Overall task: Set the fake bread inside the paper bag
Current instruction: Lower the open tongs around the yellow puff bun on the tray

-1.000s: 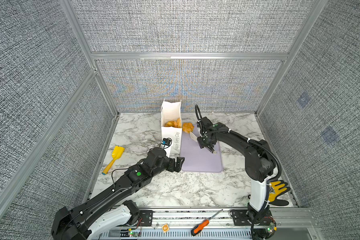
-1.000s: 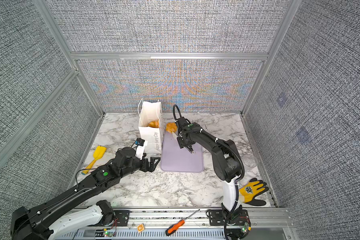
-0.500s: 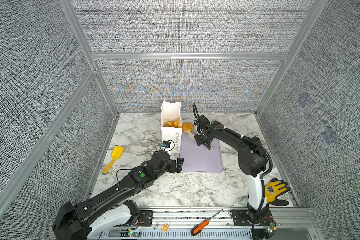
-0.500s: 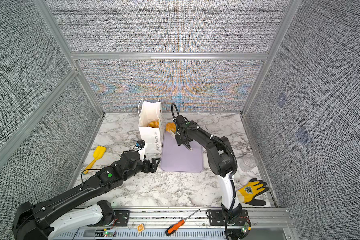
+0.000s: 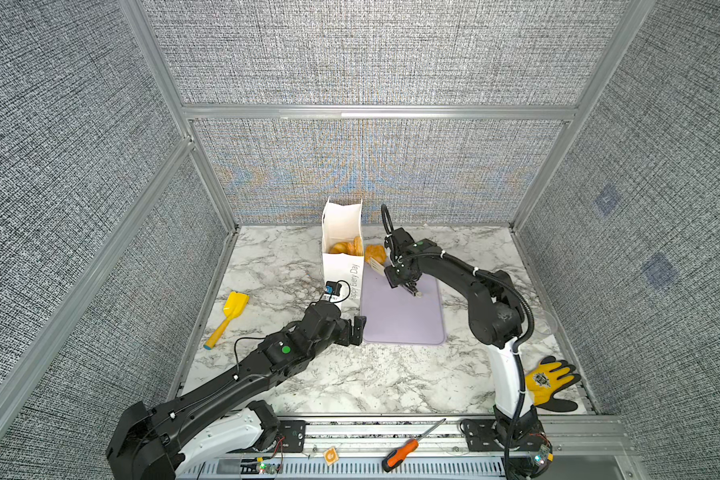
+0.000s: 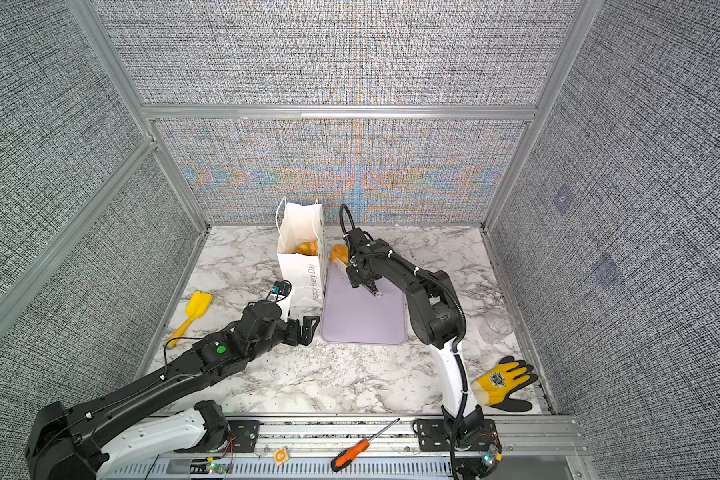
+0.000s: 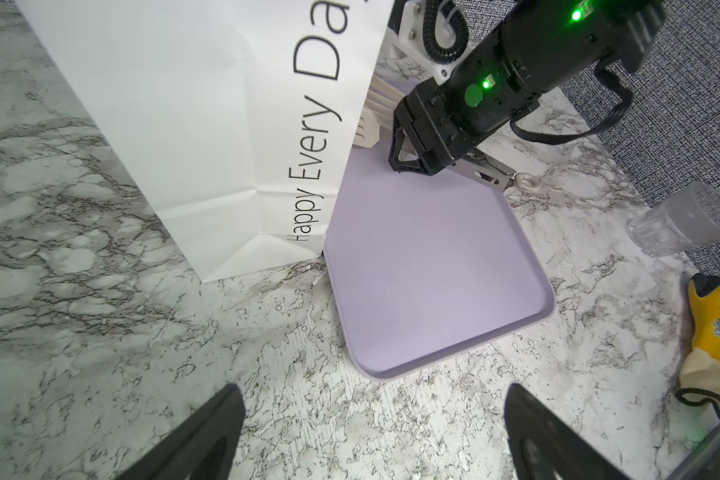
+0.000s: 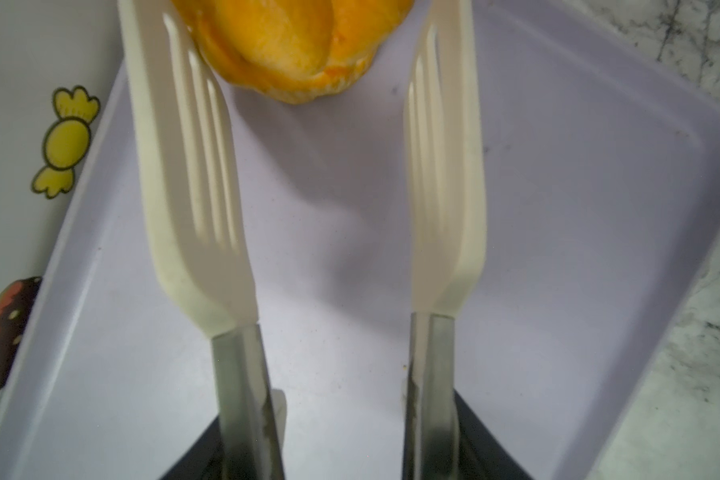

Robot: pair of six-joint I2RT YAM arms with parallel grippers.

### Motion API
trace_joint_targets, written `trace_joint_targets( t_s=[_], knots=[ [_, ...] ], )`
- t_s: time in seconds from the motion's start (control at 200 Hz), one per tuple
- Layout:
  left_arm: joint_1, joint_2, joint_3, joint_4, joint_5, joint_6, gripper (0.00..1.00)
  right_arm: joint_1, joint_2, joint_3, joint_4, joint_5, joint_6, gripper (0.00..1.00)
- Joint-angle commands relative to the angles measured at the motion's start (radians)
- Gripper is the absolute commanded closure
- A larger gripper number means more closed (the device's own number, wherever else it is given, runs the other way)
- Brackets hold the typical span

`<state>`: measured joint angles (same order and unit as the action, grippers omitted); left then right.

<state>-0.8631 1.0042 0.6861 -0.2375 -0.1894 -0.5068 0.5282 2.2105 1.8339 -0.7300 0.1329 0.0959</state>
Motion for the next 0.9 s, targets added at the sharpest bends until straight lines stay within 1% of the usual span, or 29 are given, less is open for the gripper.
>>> trace_joint_targets(
  t_s=[0.0,0.115,0.27,0.665,0.81,0.895],
  knots=[
    [0.0,0.006,0.004,0.002,-0.008,0.011,0.01,-0.001,0.008,0.019,0.002,0.021,0.003,0.4],
    [-0.001,0.009,0.004,0.002,-0.004,0.014,0.01,-0.001,0.023,0.041,-0.007,0.036,0.009,0.4],
    [-0.001,0.005,0.004,0.006,-0.005,0.017,0.01,0.0,0.038,0.064,-0.009,0.027,0.007,0.39],
    [-0.001,-0.002,-0.003,0.003,-0.007,0.022,0.01,0.0,0.063,0.094,-0.032,0.021,-0.07,0.38],
    [-0.001,-0.002,-0.003,0.0,-0.005,0.022,0.01,0.001,0.075,0.104,-0.053,0.013,-0.115,0.39],
    [-0.001,-0.006,-0.004,0.001,-0.005,0.02,0.01,0.001,0.08,0.111,-0.067,0.02,-0.131,0.42]
  ],
)
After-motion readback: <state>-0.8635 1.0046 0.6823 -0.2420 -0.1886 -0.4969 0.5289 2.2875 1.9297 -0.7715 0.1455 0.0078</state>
